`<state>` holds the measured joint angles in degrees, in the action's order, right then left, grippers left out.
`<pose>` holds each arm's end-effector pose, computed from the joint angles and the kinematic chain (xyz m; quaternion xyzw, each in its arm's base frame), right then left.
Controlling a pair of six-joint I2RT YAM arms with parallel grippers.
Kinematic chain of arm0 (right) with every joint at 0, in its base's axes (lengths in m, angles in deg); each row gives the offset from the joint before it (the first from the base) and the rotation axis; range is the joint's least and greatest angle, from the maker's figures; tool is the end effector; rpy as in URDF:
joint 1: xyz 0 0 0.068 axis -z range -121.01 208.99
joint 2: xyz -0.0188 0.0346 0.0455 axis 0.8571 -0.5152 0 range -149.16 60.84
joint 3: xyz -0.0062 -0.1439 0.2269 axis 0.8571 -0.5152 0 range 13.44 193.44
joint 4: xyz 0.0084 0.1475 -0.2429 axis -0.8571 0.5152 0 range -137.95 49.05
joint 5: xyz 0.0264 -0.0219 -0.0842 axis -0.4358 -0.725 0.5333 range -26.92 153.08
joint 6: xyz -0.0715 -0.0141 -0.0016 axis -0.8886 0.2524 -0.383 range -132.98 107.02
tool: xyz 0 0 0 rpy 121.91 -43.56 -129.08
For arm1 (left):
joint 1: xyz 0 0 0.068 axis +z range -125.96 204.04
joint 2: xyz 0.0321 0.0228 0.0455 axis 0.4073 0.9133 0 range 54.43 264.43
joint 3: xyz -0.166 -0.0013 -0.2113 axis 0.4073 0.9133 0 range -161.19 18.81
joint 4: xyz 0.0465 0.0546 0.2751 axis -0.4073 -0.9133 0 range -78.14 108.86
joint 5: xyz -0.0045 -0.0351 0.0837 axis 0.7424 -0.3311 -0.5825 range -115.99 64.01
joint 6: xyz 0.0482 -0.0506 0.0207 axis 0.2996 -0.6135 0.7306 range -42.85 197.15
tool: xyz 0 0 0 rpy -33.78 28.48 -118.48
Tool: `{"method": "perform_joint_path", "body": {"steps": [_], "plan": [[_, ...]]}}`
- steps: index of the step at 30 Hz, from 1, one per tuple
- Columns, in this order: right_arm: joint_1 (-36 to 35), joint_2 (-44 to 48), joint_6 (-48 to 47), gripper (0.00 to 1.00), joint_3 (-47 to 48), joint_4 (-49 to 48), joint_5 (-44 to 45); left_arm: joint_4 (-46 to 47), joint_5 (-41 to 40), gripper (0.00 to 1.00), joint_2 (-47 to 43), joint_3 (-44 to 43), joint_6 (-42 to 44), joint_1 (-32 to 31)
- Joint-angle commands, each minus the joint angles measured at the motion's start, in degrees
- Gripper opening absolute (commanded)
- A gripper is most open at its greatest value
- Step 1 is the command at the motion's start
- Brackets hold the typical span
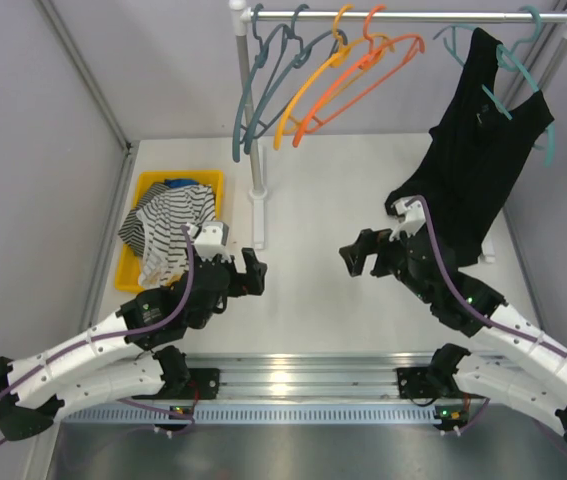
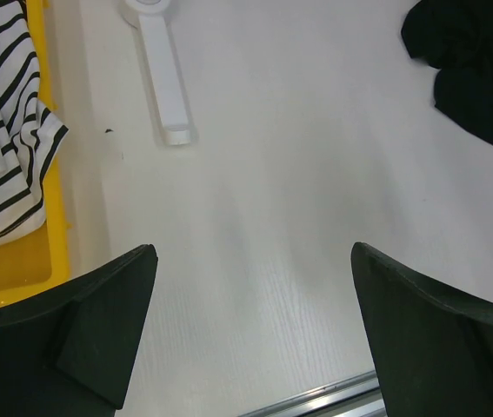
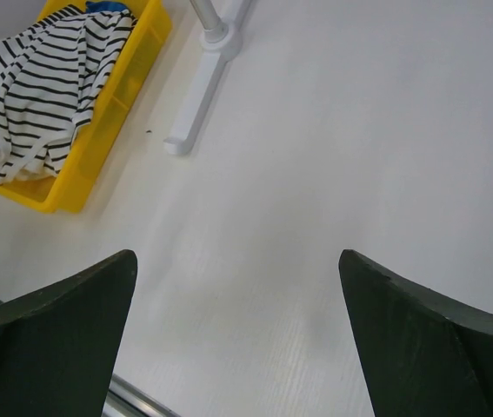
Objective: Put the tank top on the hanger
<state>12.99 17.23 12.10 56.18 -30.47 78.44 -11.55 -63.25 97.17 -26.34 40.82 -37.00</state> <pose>0.1697 0.1526 0.3070 -0.0689 0.8044 0.2490 0.5350 0.1307 -0.1604 0.3036 0.0130 0.8287 -0.1857 0.5279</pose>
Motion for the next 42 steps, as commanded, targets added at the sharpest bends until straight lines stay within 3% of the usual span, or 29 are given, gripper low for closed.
{"method": "perform_joint_path", "body": {"steps": [1, 17, 23, 26, 28, 36, 42], "plan": [[-0.58, 1.25, -0.82, 1.00, 1.29, 0.01, 1.17, 0.00, -1.68, 0.98, -0.91, -0.73, -0.23, 0.21], [-0.58, 0.46, -0.56, 1.00, 2.43, 2.12, -0.23, -0.79, -3.52, 0.98, -0.47, -1.43, -0.75, 0.21], [-0.58, -0.85, -0.65, 1.00, 2.96, 3.18, -2.08, -7.71, -12.39, 0.98, 4.53, -4.77, -4.88, 1.26], [-0.67, -1.47, -0.65, 1.00, 2.79, 2.83, -3.40, -10.27, -10.31, 0.96, 9.72, -7.76, -3.66, 9.15], [-0.58, -2.26, -0.73, 1.00, 3.05, 2.48, -4.88, -10.63, -4.62, 0.90, 12.54, -8.73, -1.91, 18.82], [-0.67, -6.13, -0.12, 1.00, 3.58, 1.25, -11.66, -7.12, 8.93, 0.80, 14.64, -3.46, 1.97, 44.11], [-0.58, -7.80, 0.14, 1.00, 1.91, -0.77, -14.39, -4.48, 13.25, 0.71, 16.93, 1.82, 3.11, 53.46]]}}
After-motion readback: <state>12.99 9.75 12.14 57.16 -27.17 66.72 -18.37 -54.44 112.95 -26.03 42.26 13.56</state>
